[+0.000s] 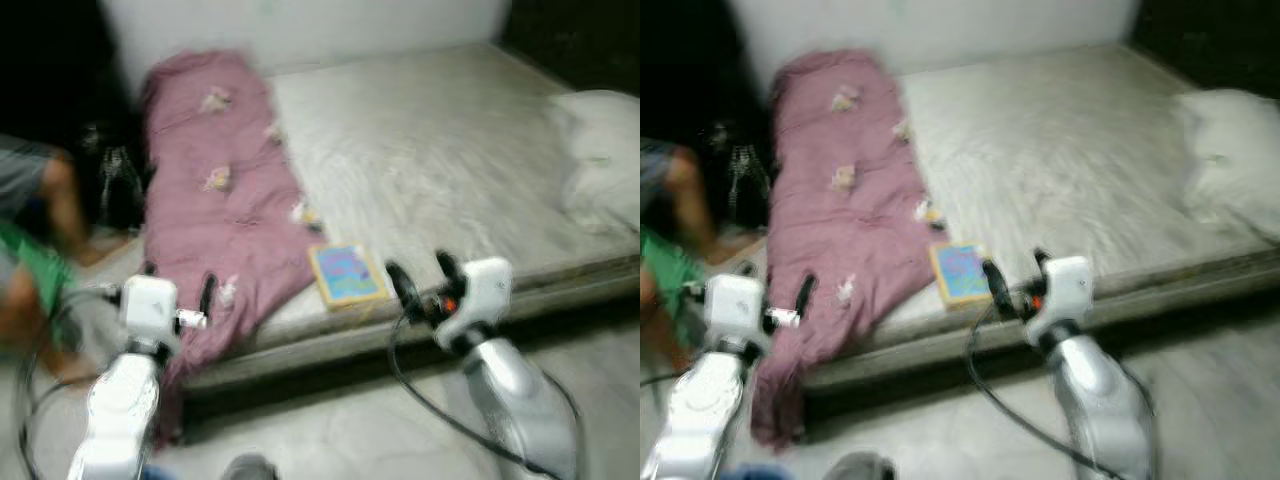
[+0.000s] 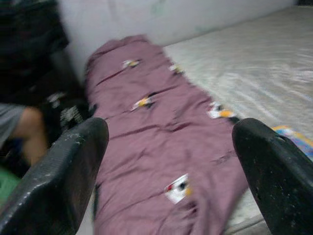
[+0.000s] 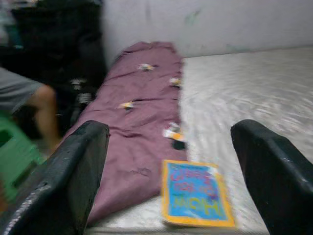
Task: Clean up the room
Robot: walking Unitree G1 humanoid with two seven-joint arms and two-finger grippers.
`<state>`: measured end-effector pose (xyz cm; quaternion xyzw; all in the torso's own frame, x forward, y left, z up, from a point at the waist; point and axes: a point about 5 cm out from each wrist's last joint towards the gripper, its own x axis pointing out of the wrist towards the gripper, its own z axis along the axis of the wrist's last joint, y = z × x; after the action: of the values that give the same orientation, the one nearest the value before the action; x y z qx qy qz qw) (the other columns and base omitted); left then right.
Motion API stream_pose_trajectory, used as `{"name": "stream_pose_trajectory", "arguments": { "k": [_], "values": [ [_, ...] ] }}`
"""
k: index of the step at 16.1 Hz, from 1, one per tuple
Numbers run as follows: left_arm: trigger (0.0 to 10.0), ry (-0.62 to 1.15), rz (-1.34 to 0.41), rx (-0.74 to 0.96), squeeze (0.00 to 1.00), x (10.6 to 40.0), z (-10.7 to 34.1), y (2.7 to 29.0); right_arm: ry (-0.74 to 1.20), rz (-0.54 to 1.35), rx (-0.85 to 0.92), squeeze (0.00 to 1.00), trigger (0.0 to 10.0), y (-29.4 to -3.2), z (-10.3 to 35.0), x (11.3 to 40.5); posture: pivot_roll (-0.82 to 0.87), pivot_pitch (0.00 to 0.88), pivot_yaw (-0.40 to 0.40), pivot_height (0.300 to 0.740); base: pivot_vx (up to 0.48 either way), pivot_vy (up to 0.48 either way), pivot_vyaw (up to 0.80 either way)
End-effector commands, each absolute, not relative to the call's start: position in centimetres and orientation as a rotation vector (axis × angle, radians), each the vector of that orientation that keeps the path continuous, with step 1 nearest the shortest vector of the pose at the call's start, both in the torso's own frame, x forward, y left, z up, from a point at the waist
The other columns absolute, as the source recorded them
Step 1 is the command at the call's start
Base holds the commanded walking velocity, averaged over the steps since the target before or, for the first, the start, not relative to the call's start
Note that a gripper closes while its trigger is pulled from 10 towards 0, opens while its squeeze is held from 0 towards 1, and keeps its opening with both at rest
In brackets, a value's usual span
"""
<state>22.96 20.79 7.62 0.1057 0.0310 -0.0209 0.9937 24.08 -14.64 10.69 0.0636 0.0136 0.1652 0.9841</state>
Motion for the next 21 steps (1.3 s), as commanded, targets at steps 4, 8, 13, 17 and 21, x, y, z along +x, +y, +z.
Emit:
{"name": "stream_pose_trajectory", "arguments": {
  "k": [4, 8, 13, 17, 21],
  "values": [
    [10.0, 0.039, -0.092, 0.181, 0.0, 23.03, 7.93, 20.27, 0.019, 0.301, 0.114, 0.0, 10.0, -15.08, 10.72, 24.09, -0.06, 0.02, 0.012, 0.74, 0.171, 0.0, 0.0],
    [10.0, 0.039, -0.095, 0.18, 0.0, 23.01, 7.94, 20.28, 0.015, 0.298, 0.111, 0.0, 10.0, -15.11, 10.75, 24.1, -0.06, 0.022, 0.013, 0.74, 0.4, 0.0, 0.0],
    [10.0, 0.04, -0.105, 0.177, 0.0, 22.96, 7.89, 20.22, 0.017, 0.299, 0.11, 0.0, 10.0, -15.09, 10.71, 24.02, -0.06, 0.024, 0.013, 0.74, 0.405, 0.0, 0.0],
    [10.0, 0.057, -0.097, 0.175, 0.0, 23.06, 7.66, 20.21, 0.012, 0.306, 0.101, 0.0, 10.0, -15.04, 10.72, 24.04, -0.06, 0.025, 0.014, 0.74, 0.368, 0.0, 0.11],
    [10.0, 0.058, -0.055, 0.196, 0.0, 23.44, 7.55, 20.48, 0.006, 0.297, 0.101, 0.0, 10.0, -15.08, 10.69, 24.15, -0.06, 0.014, 0.025, 0.74, 0.071, 0.0, 0.71]
  ]
}}
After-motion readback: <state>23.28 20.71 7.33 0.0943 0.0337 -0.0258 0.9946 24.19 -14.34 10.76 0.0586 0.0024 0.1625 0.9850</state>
